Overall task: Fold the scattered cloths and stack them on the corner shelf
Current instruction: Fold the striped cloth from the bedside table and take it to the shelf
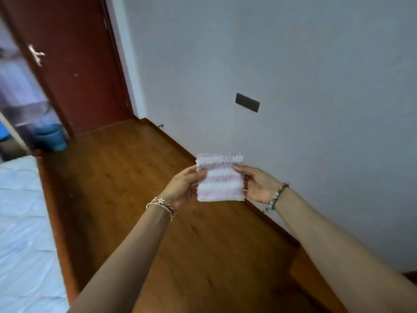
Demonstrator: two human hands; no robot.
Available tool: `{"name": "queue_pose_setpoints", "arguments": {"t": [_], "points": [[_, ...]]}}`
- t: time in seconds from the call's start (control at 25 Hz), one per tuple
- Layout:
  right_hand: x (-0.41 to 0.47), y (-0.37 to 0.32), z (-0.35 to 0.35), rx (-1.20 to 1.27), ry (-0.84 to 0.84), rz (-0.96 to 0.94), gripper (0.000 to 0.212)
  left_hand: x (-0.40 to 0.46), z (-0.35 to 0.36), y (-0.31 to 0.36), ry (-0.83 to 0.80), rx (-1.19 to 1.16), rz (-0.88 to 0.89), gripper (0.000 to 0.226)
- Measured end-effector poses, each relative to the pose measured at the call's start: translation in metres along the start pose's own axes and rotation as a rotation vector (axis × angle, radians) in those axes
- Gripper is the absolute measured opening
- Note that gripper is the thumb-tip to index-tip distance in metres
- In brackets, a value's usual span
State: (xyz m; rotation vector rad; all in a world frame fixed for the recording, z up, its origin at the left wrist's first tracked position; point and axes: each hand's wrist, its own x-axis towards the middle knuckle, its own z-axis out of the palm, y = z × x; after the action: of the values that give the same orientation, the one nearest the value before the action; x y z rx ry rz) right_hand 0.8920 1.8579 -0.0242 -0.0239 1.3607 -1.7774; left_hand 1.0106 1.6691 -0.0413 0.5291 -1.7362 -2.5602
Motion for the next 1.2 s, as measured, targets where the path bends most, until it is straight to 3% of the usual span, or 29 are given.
{"name": "queue_pose_setpoints", "arguments": {"t": [0.12, 0.32, 0.44, 0.8, 0.96, 1.2], "points": [[0.093, -0.031, 0.037, -0.024, -0.111, 0.041, 0.021, 0.048, -0.052, 0.033, 0.116, -0.048, 0.036, 0.032], [0.228, -0.051, 0.1, -0.09, -0.252, 0.112, 0.046, 0.105, -0.149, 0.056, 0.279, -0.126, 0.079, 0.036], [0.317, -0.068, 0.136, -0.146, -0.33, 0.159, 0.042, 0.157, -0.214, 0.072, 0.386, -0.159, 0.089, 0.04], [0.576, -0.16, 0.239, -0.166, -0.446, 0.263, 0.045, 0.336, -0.365, 0.184, 0.491, -0.239, 0.122, 0.045], [0.665, -0.174, 0.313, -0.181, -0.506, 0.331, 0.036, 0.377, -0.448, 0.22, 0.575, -0.281, 0.14, 0.042], [0.821, -0.188, 0.459, -0.212, -0.51, 0.329, 0.046, 0.452, -0.621, 0.298, 0.662, -0.322, 0.196, 0.046]]}}
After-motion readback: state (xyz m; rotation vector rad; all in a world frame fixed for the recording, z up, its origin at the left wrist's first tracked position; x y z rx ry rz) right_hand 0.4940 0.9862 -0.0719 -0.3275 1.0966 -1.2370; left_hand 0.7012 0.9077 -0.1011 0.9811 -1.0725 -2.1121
